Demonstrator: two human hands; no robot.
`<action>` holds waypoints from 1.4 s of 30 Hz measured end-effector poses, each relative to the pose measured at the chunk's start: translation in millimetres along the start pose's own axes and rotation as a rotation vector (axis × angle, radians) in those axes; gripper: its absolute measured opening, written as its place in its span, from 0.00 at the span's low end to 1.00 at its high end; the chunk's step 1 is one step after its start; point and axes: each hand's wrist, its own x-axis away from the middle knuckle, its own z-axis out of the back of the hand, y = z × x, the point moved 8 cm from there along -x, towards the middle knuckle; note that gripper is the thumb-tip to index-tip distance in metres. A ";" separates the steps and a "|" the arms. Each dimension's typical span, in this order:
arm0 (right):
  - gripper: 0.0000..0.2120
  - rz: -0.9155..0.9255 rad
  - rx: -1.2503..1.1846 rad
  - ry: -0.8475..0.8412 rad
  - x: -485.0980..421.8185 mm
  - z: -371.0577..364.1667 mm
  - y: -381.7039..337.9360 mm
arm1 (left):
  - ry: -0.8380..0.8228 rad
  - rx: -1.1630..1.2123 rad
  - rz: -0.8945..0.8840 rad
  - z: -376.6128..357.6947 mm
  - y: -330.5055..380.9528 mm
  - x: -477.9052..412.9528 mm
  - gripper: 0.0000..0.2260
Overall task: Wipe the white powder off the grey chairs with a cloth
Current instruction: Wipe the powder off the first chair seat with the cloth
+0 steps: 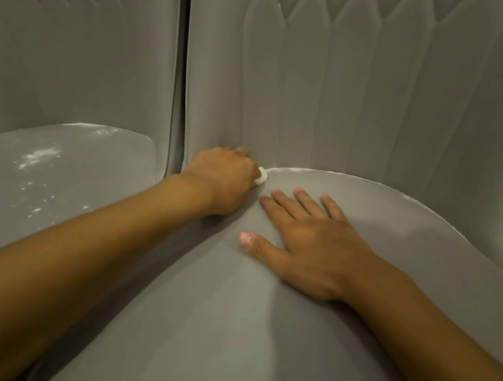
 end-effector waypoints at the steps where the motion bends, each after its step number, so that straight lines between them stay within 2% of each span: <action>1: 0.45 0.003 0.001 0.007 -0.1 0.3 0.7 | -0.037 0.044 -0.013 -0.9 -3.1 3.5 0.14; 4: 0.44 0.008 0.003 0.012 -0.2 -0.4 1.0 | -0.094 0.151 -0.074 -3.7 -7.6 25.6 0.15; 8: 0.45 0.008 0.000 0.034 -0.9 -0.3 0.3 | 0.114 0.222 -0.023 3.4 -9.9 38.6 0.13; 10: 0.45 0.009 -0.001 0.037 -1.2 0.2 -0.5 | 0.232 0.140 0.017 13.0 -5.8 28.9 0.10; 12: 0.44 0.009 -0.002 0.032 -0.8 -0.1 -0.8 | 0.268 0.022 0.049 15.9 2.1 16.7 0.09; 16: 0.41 0.007 0.009 0.020 -1.6 -0.8 1.1 | 0.123 -0.121 0.073 2.9 5.6 1.1 0.14; 21: 0.40 0.006 0.003 0.015 0.1 -0.2 1.6 | -0.080 0.083 0.034 -1.1 -14.0 13.4 0.16; 25: 0.41 0.002 -0.005 0.021 0.5 -1.5 0.8 | 0.032 0.218 0.070 0.2 -23.0 49.1 0.14; 27: 0.41 -0.001 -0.006 0.027 0.5 -1.7 1.0 | 0.096 0.193 0.093 8.7 -20.1 46.3 0.13; 31: 0.41 0.004 0.004 0.027 0.0 -1.7 0.1 | 0.193 0.060 0.011 30.1 9.0 14.5 0.11; 34: 0.41 0.005 0.016 0.021 1.9 -0.9 -0.2 | 0.079 -0.068 0.019 15.4 19.2 -1.6 0.11; 42: 0.40 0.000 0.009 -0.002 1.5 -2.3 2.2 | -0.148 0.000 0.150 3.8 -10.0 24.1 0.10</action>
